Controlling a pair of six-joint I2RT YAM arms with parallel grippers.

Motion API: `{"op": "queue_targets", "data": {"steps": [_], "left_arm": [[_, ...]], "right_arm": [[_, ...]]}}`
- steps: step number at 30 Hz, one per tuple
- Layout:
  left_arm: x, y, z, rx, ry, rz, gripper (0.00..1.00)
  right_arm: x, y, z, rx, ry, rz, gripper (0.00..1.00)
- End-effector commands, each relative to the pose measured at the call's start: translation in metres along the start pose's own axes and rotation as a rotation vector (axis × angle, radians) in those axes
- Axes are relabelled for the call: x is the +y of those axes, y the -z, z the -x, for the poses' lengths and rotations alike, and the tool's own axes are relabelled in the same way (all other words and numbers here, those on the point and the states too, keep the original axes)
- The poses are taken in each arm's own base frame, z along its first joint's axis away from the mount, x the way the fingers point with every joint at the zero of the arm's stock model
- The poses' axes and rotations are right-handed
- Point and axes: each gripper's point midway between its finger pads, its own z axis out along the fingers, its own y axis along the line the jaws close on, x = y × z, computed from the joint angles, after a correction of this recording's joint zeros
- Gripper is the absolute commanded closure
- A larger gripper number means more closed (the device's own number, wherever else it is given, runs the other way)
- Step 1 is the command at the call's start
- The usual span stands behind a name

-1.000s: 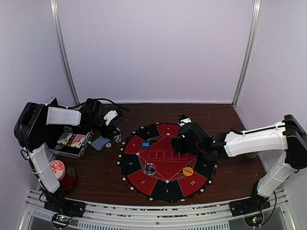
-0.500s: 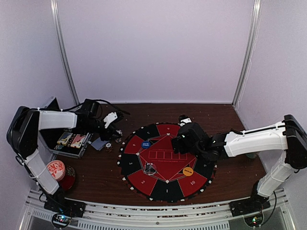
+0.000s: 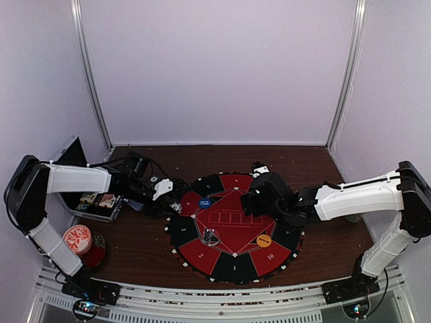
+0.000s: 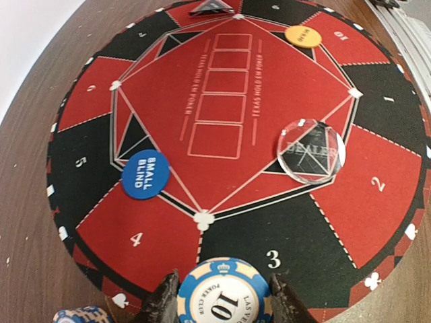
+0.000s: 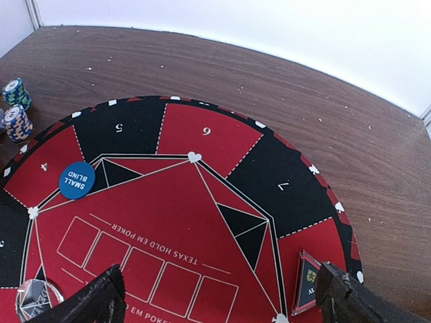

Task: Distribute texas hold em gaming equipment
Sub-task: Place the pile of poker chips at the dealer area.

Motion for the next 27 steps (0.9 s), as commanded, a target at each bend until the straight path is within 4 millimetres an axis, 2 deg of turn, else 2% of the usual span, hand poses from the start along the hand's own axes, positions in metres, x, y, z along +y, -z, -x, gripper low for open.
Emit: {"op": "queue_targets", "data": {"steps": [1,16,27], "left_arm": [[-0.015,-0.003,0.009,-0.030,-0.082,-0.037,0.70],[-0.062,-0.021,0.009,-0.005,-0.195,-0.133,0.70],[-0.069,-0.027,0.014,-0.008,-0.205,-0.156,0.70]], "right_arm": [[-0.007,0.002,0.005,-0.024,-0.018,-0.023,0.01],[-0.008,0.001,0.003,-0.023,-0.009,-0.029,0.01],[-0.007,0.000,0.003,-0.022,-0.006,-0.029,0.01]]}}
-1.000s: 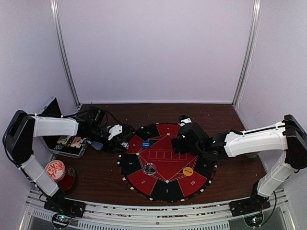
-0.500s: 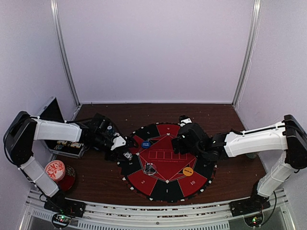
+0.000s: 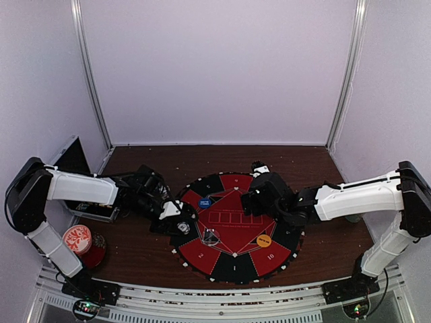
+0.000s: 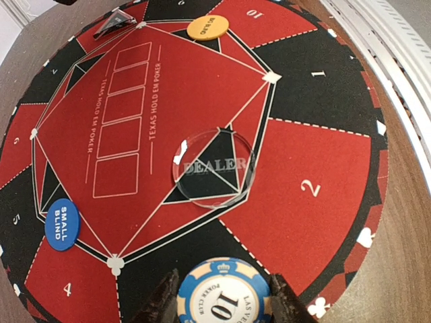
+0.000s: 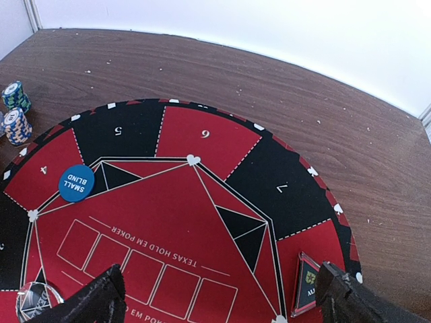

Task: Distribute texas hold em gaming equipment
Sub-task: Place the pile of poker chips at the dealer area.

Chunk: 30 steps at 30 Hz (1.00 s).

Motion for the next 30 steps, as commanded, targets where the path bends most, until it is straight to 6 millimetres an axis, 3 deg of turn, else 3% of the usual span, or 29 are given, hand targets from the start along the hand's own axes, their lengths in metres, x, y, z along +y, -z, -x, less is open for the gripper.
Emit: {"op": "queue_targets", "data": {"steps": [1,12,23,30], "left_arm": [[0.001,0.002,0.010,-0.023,-0.035,0.007,0.70],[0.000,0.004,0.029,-0.100,-0.003,-0.019,0.73],[0.047,-0.012,0.015,-0.007,0.101,0.107,0.74],[0.064,-0.023,-0.002,0.068,0.167,0.135,0.74]], "right_arm": [[-0.006,-0.001,0.001,-0.013,-0.001,-0.025,0.01],[-0.007,-0.002,0.000,-0.010,0.001,-0.028,0.01],[-0.006,-0.003,-0.001,-0.008,0.003,-0.028,0.01],[-0.007,-0.001,0.001,-0.011,-0.003,-0.026,0.01]]}}
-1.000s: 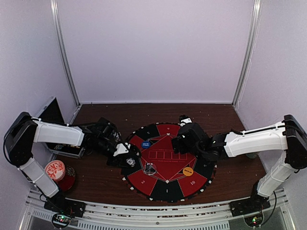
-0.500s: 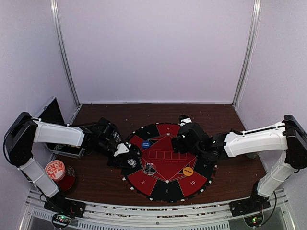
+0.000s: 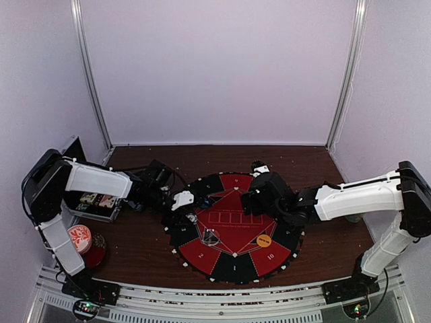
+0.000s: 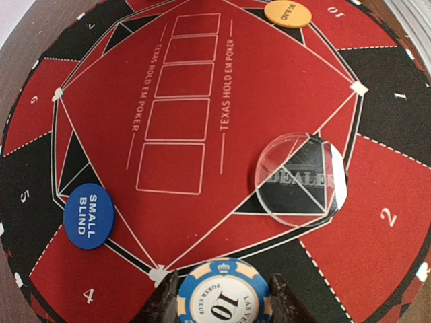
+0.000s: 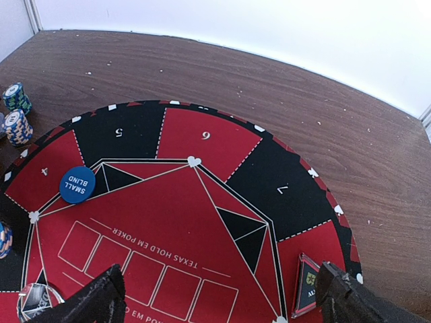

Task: Distribute texas hold em gaming equipment
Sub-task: Place the pile of poker chips at the dealer area.

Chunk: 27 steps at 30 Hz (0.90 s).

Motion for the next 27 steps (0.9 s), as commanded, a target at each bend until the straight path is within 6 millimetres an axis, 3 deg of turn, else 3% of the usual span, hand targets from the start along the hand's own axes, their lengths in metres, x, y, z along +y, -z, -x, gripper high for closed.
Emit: {"op": "queue_targets", "data": {"steps": [1,12,27], "left_arm": [[0.021,-0.003,0.002,0.028,0.026,0.070,0.74],[0.028,-0.016,-0.018,0.116,0.069,0.065,0.74],[0.026,-0.020,-0.028,0.155,0.082,0.057,0.71]], "right_arm": [[-0.008,0.000,0.000,-0.009,-0.002,-0.027,0.01],[-0.007,0.000,0.000,-0.009,-0.002,-0.026,0.01],[-0.008,0.000,0.000,-0.008,-0.001,-0.027,0.01]]}}
